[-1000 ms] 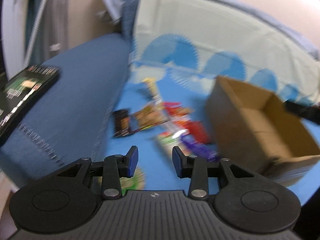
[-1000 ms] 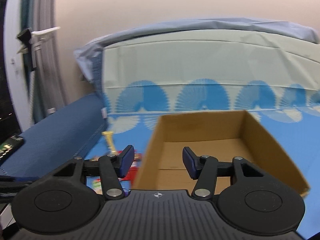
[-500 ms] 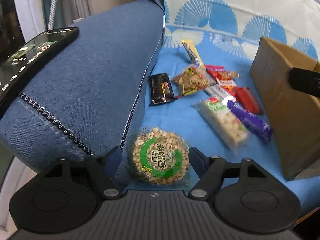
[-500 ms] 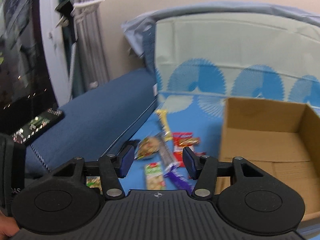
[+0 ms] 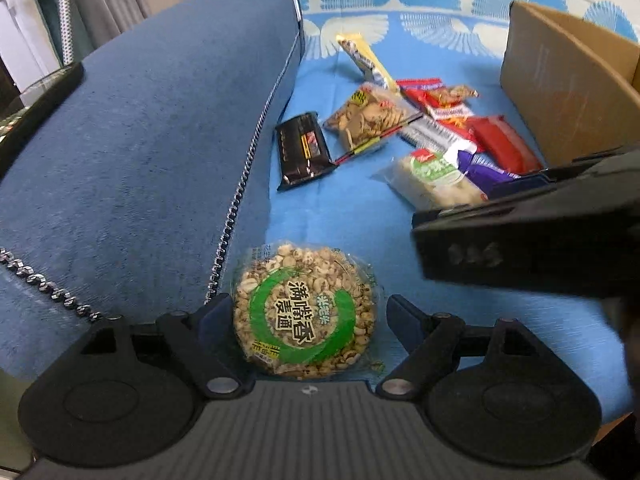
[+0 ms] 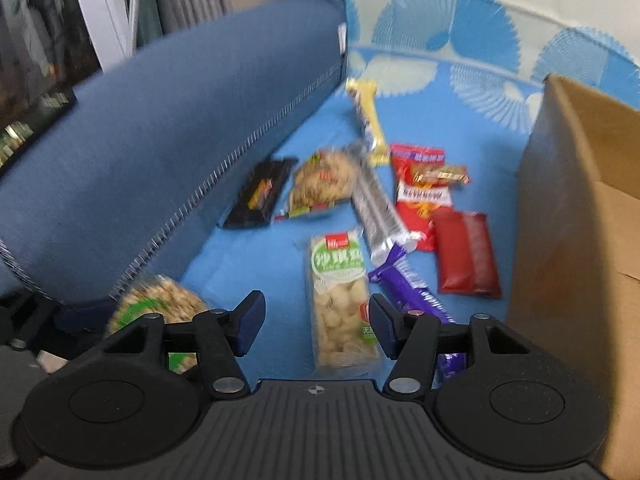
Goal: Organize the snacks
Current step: 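Grasp the round green-labelled grain cake with left tool while right tool grasps the sachima bar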
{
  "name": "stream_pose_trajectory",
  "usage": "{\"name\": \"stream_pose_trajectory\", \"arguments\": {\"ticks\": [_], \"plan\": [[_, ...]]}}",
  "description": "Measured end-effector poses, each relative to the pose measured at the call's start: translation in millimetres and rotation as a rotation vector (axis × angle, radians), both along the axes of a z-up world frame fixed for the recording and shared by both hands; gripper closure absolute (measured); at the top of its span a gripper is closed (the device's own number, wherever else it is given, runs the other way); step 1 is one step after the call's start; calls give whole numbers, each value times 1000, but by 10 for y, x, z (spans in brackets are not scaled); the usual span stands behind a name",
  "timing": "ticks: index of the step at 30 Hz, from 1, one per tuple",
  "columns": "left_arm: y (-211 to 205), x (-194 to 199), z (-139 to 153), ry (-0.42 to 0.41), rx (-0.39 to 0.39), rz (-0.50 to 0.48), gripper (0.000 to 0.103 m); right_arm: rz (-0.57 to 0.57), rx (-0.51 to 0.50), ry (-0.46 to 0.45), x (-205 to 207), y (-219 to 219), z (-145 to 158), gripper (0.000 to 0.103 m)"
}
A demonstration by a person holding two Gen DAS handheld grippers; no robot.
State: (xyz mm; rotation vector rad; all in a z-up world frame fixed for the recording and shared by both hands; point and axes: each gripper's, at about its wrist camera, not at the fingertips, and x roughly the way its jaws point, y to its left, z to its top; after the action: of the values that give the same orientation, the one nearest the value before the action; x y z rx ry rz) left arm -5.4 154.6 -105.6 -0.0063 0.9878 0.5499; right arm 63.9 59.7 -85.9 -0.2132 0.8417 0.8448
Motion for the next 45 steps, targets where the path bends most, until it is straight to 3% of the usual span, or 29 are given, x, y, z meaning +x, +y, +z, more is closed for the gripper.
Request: {"name": "stream_pose_trajectory", "arguments": {"ticks": [2,3,6,7,10,14,20,25,31,34,42,45], "plan": [[-10,50,-71,33,-23,-10,13,7,-34,2,29,76,-98,36],[-1,76,-111,50,-40,-9,13,0,-58,-24,27,100,-120,37],[20,92,-157,48,-67,4,13,-25,-82,27,84,79,-188,44],[20,88,-162,44,-73,6,13,-29,-83,40,92,72,-208,51],[53,51,-142,24,-89,15,18,-12,-115,10,78,74,-253,64],[95,-41,-61,-38,-128,15,19,-27,-96,12,85,-4,-205,65],[181,-216,75,-171,-258,-16,19,-34,-47,-11,-52,-222,84,65],[268,-227,66,-174,-347,-13,19,-64,1,-18,-232,-499,327,65],[447,-220,1,-159,-491,26,19,-64,-5,17,-593,-693,201,65],[466,-196,-19,-154,-532,4,19,-29,-54,-37,-714,-619,124,65],[340,-161,-29,-137,-477,-33,17,-71,-75,11,-650,-602,-156,63],[281,-146,-41,-113,-450,-47,16,-61,-65,3,-644,-587,-164,57]]}}
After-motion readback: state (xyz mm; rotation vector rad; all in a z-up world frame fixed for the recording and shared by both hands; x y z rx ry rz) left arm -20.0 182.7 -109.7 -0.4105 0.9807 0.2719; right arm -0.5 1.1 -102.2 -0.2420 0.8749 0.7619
